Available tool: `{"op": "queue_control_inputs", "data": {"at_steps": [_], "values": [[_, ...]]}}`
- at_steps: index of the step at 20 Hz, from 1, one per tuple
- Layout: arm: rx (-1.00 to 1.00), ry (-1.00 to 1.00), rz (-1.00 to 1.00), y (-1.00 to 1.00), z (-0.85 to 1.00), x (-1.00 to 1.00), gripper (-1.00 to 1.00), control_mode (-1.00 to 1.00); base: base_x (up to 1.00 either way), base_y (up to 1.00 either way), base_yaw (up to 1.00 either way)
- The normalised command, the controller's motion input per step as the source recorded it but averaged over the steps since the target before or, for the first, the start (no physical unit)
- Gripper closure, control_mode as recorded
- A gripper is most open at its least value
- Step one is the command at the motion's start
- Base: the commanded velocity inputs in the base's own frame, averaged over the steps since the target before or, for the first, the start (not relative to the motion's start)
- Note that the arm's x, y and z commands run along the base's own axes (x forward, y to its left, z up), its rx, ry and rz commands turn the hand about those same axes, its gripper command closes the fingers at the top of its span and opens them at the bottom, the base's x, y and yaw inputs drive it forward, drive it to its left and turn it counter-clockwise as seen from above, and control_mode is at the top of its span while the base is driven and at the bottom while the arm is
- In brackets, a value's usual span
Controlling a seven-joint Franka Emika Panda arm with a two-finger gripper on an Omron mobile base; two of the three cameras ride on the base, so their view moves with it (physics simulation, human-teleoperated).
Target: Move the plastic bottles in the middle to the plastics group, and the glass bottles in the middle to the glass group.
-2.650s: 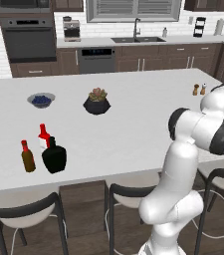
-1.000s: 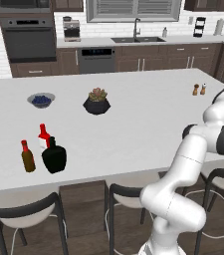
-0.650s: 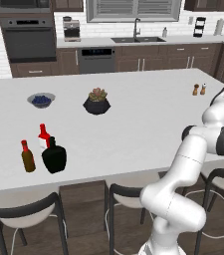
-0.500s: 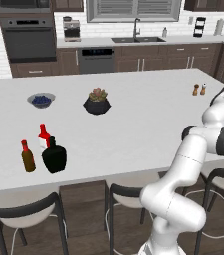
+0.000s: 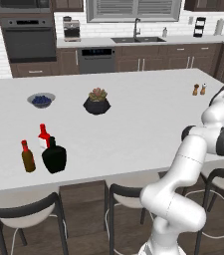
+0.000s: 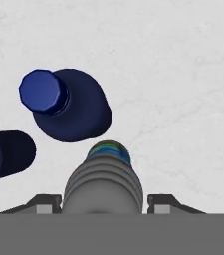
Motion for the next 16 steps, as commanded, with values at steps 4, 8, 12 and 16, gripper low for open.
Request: {"op": "queue_control_inputs", "data": {"at_steps": [4,8,12,16], "values": [[0.0,0.0,0.0,0.07,0.08,-0.02,-1.0,-1.0,0.0,0.0,0.0],[0.01,0.0,0.0,0.11,0.43,-0.14,-1.0,-1.0,0.0,0.0,0.0],[0.06,-0.03,0.0,0.17,0.64,-0.36,-1.0,-1.0,0.0,0.0,0.0],[0.02,-0.01,0.0,0.59,0.33,-0.65,-1.0,-1.0,0.0,0.0,0.0]]}}
